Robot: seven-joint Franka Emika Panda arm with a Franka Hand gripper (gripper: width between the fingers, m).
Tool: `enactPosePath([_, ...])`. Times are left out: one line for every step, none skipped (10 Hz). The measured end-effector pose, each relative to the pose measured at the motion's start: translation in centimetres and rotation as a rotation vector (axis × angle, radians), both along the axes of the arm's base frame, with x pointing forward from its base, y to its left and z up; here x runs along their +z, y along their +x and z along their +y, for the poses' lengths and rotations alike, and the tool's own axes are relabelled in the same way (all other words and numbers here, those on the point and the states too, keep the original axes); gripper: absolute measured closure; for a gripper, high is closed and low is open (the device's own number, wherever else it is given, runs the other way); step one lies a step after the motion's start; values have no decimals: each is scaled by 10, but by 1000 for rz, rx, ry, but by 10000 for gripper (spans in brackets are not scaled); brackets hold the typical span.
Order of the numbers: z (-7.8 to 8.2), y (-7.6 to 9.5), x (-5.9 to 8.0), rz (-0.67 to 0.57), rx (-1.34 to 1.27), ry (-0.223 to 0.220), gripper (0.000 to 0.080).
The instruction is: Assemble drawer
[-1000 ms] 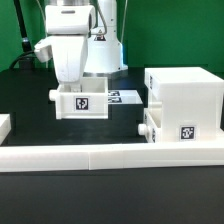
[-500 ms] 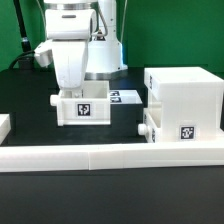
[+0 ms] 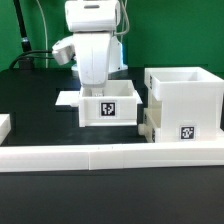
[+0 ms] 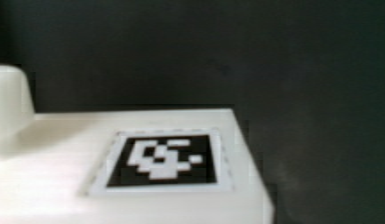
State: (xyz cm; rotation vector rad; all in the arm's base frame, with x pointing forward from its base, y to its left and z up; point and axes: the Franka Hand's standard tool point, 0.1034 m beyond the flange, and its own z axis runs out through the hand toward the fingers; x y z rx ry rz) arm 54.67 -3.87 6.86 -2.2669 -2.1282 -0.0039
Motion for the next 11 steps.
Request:
enactPosePath([0,0,0,1,-1,0,757])
enactPosePath([0,-2,-2,0,7,1,757])
enactPosePath([2,-6,-5,7,17,3,757])
enactPosePath([6,-6,-6,7,32,5,757])
enactPosePath([9,-5,-5,6,64,7,757])
enactPosePath([11,-5,-6,2,72,9,757])
enactPosePath([10,-4,-5,-9,65,8,757])
enactPosePath([10,-4,-6,-6,64,9,757])
enactPosePath([10,-4,-6,-5,64,9,757])
enactPosePath([11,-5,-7,-7,67,9,757])
enactPosePath([15,-8,-10,-8,74,11,757])
